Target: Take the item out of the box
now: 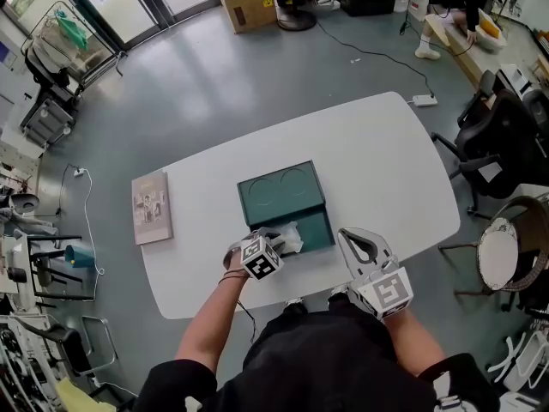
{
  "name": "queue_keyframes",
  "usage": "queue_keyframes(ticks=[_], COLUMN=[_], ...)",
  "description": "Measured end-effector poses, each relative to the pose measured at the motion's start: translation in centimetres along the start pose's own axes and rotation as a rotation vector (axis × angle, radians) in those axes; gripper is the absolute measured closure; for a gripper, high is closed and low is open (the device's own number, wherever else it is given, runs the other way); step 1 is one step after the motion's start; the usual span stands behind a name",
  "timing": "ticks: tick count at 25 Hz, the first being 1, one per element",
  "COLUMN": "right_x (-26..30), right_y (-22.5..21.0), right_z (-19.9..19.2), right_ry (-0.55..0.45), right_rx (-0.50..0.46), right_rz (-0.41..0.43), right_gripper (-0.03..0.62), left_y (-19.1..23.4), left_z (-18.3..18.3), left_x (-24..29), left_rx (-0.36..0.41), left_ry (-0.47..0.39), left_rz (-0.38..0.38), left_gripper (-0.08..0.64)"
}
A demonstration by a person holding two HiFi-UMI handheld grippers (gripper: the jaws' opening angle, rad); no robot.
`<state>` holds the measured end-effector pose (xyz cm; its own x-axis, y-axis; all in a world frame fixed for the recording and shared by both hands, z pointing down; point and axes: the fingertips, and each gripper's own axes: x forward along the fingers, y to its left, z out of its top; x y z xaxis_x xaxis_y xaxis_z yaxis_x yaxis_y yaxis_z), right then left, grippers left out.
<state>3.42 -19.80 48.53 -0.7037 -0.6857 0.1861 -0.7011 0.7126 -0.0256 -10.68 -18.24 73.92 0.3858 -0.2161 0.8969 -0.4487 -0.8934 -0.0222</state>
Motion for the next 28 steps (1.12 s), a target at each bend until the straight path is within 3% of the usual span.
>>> queue_keyframes(ticks=[19, 22, 28], right_x=[0.0, -0.3, -0.6], right_y=[0.2, 0.1, -0.1], right_z=[-0.3, -0.6, -0.4], right_ry=[0.009, 0.010, 0.001], right_rx=[0.004, 0.012, 0.003], right_rz=[0.000, -0.004, -0.007], right_gripper=[0.586, 0.586, 0.586], left_y=[-0.1, -0.2, -0.1], left_z=[-1.3, -1.1, -0.6], left_x=[1.3, 1.4, 0.7], left_rx=[0.091, 0.106, 0.104], left_ry=[0.132, 0.138, 0.123], left_rz=[0.027, 0.046, 0.076], left_gripper=[0.493, 0.536, 0.548])
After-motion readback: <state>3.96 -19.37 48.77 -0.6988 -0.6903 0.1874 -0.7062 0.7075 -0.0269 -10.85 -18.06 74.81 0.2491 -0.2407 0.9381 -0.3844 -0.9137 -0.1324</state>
